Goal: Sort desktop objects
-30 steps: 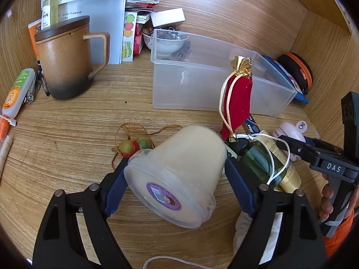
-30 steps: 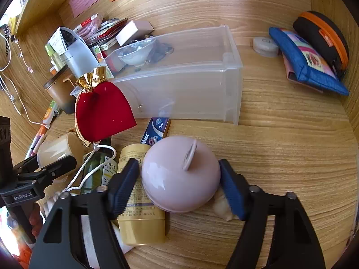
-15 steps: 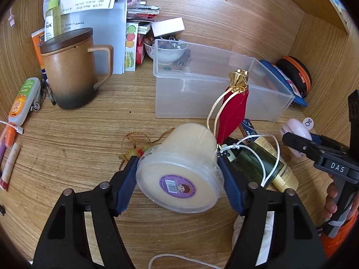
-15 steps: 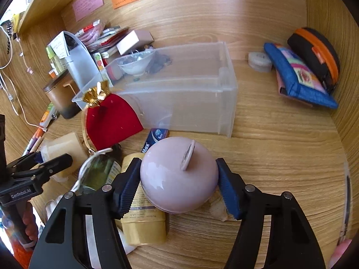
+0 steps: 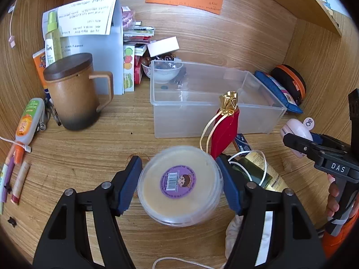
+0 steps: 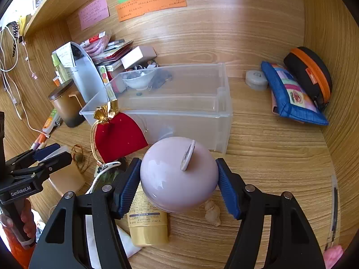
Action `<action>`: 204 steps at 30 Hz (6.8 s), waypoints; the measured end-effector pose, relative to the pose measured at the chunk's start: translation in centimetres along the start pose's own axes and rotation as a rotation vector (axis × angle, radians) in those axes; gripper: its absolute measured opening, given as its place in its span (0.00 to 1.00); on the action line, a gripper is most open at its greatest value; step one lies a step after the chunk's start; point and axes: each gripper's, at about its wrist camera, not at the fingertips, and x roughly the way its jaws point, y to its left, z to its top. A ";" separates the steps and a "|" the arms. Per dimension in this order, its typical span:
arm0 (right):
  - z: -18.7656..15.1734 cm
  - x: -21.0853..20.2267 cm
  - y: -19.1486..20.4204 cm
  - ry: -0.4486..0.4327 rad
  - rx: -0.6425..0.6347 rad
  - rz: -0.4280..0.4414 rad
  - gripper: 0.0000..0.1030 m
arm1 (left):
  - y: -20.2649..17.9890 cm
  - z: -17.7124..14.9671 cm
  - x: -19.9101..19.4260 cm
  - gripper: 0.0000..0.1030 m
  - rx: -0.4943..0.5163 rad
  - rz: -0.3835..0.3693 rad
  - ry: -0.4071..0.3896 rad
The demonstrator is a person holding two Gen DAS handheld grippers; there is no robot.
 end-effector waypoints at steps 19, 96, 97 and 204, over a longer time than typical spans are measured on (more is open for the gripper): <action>1.3 -1.0 0.9 -0.021 -0.055 -0.003 0.61 | 1.3 1.4 1.3 0.25 -0.010 0.010 0.081; 3.7 -1.8 2.0 -0.034 -0.097 0.009 0.61 | -1.0 7.0 -3.5 0.64 0.125 -0.039 -0.084; 3.9 -1.8 2.1 -0.037 -0.100 0.008 0.61 | -1.1 7.4 -3.4 0.64 0.127 -0.045 -0.084; 12.4 7.9 1.6 0.179 -0.344 -0.210 0.72 | -1.5 16.2 7.3 0.89 0.230 -0.049 0.099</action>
